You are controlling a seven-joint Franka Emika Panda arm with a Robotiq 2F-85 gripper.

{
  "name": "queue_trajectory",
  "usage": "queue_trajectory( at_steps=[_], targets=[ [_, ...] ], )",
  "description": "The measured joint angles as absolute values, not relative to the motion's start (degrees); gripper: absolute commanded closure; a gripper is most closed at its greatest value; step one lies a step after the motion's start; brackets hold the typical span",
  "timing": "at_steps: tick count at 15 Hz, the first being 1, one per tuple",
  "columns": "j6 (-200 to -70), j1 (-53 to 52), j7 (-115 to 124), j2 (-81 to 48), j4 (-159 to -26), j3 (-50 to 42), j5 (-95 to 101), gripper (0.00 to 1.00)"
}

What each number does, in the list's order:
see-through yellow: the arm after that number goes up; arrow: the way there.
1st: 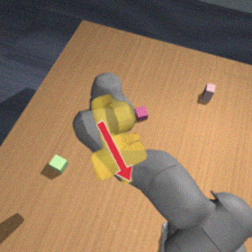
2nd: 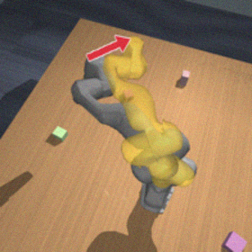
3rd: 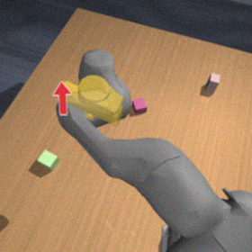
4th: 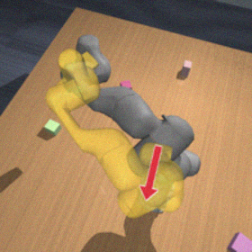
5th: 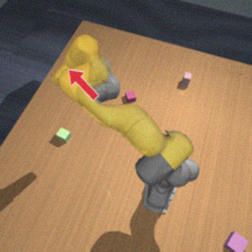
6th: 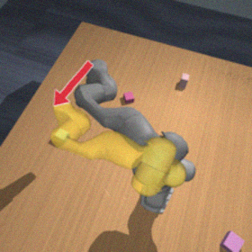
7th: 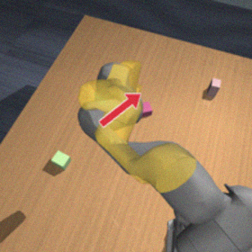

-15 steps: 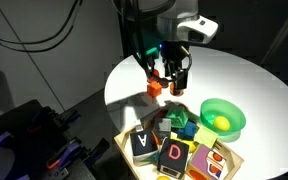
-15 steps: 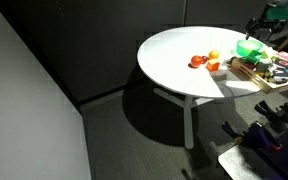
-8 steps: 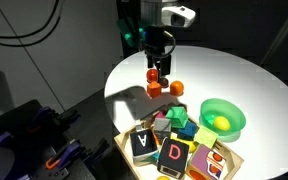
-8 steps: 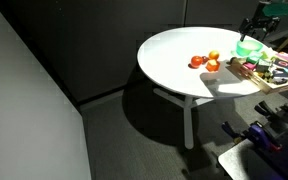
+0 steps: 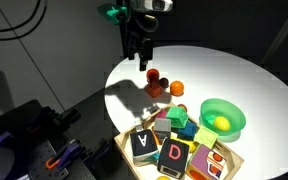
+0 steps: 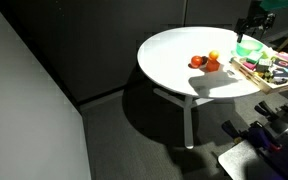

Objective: Move the yellow cube to the tray

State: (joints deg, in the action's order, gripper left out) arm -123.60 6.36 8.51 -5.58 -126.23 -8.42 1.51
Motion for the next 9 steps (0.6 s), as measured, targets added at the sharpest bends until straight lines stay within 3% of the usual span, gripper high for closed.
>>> queue_trajectory(
  at_steps=[9],
  targets=[
    [-122.84, 4.54, 8.25, 2.84, -131.44, -5.22, 2.37, 0.0]
  ],
)
